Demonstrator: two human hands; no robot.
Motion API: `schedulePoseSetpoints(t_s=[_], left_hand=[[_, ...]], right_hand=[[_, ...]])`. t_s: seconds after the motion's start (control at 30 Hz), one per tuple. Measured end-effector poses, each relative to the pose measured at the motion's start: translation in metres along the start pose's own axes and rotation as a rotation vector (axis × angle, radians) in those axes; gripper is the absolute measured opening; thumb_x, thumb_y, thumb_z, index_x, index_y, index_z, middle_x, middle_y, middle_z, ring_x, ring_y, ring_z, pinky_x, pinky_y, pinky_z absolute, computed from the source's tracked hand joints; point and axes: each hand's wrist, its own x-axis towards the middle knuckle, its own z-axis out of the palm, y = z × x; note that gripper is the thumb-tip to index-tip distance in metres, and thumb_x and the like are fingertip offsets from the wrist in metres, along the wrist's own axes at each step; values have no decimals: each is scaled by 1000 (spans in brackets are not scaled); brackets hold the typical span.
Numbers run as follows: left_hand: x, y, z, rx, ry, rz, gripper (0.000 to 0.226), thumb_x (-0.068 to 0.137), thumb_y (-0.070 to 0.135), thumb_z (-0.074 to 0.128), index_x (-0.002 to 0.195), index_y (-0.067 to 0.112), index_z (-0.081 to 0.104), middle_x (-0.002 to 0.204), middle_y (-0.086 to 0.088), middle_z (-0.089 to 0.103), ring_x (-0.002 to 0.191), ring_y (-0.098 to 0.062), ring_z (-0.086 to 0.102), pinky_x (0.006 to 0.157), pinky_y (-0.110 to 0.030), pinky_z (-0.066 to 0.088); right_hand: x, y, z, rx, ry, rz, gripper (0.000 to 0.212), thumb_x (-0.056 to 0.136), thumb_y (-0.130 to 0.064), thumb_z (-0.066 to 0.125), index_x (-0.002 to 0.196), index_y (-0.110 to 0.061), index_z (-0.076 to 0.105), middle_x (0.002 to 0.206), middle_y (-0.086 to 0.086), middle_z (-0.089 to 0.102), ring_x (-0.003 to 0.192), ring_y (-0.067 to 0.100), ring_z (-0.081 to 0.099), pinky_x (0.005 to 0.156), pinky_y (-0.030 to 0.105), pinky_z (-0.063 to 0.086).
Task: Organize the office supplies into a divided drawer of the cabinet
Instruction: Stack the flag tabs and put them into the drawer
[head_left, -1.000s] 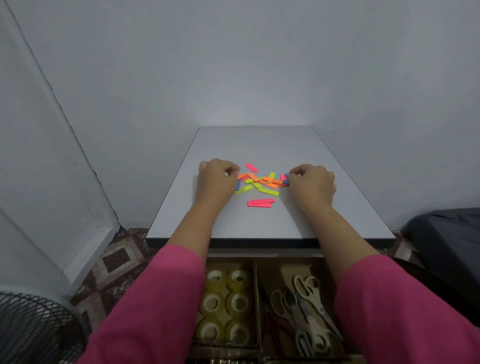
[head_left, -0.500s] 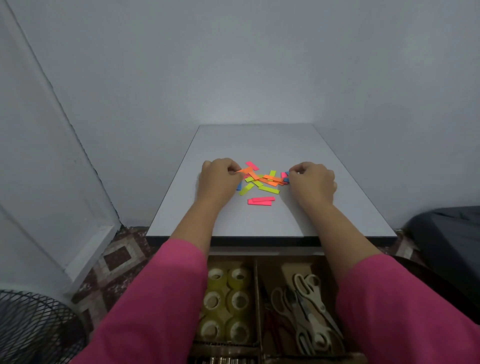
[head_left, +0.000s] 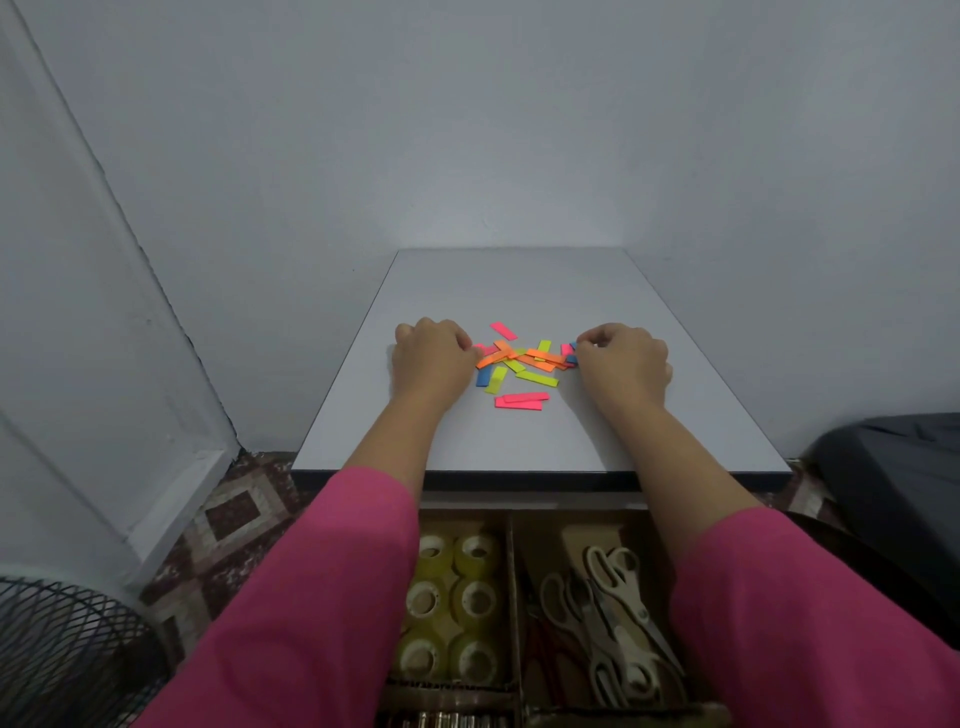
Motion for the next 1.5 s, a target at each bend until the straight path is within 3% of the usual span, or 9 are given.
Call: schedulePoseSetpoints(t_s=[0.27, 0.47, 0.6, 0.93, 1.1, 1.33, 1.5], left_hand=[[-2, 6, -2, 84, 30, 61, 34, 97, 33, 46, 96, 13, 73, 91, -10, 62, 100, -29, 45, 79, -42, 46], [0, 4, -2, 70, 66, 23, 35, 100, 31, 41, 102, 11, 70, 96, -10, 61, 102, -29, 44, 79, -43, 46], [1, 5, -1, 104, 0, 12, 38, 93, 47, 53, 98, 14, 71, 102, -8, 57, 108, -29, 42, 86, -42, 46], [3, 2, 2, 11, 14, 20, 19, 95, 32, 54, 90, 20, 67, 100, -3, 63, 106, -27, 44, 86, -43, 45], [5, 0, 2, 42, 1, -19, 27, 91, 43, 58, 99, 20, 70, 105, -4, 60, 110, -28, 42, 90, -43, 45], [6, 0, 3, 39, -13, -24, 21, 94, 36, 54, 95, 22, 70, 108, -4, 61, 109, -27, 41, 88, -40, 43], [7, 2, 1, 159, -14, -29, 32, 94, 42, 52, 103, 17, 70, 112, -6, 57, 111, -29, 41, 89, -39, 42]], right_hand=[[1, 0, 1, 8, 0, 1, 22, 88, -26, 51, 95, -28, 73, 104, 4, 65, 109, 27, 48, 89, 39, 40], [1, 0, 1, 1, 2, 4, 23, 88, -26, 51, 96, -27, 73, 105, 5, 65, 109, 28, 48, 89, 39, 41], [1, 0, 1, 2, 6, 0, 23, 88, -27, 51, 95, -28, 73, 104, 4, 66, 109, 28, 49, 90, 40, 42], [1, 0, 1, 8, 5, 4, 23, 87, -25, 52, 94, -28, 73, 105, 4, 66, 110, 27, 48, 90, 40, 42], [1, 1, 1, 7, 5, -5, 22, 88, -26, 52, 94, -28, 73, 104, 4, 65, 109, 27, 49, 90, 40, 42], [2, 1, 2, 18, 7, -5, 22, 88, -25, 52, 93, -27, 73, 102, 4, 66, 108, 27, 49, 89, 39, 40], [3, 2, 2, 24, -2, 4, 22, 87, -25, 52, 94, -27, 72, 103, 4, 65, 108, 27, 49, 90, 39, 40]])
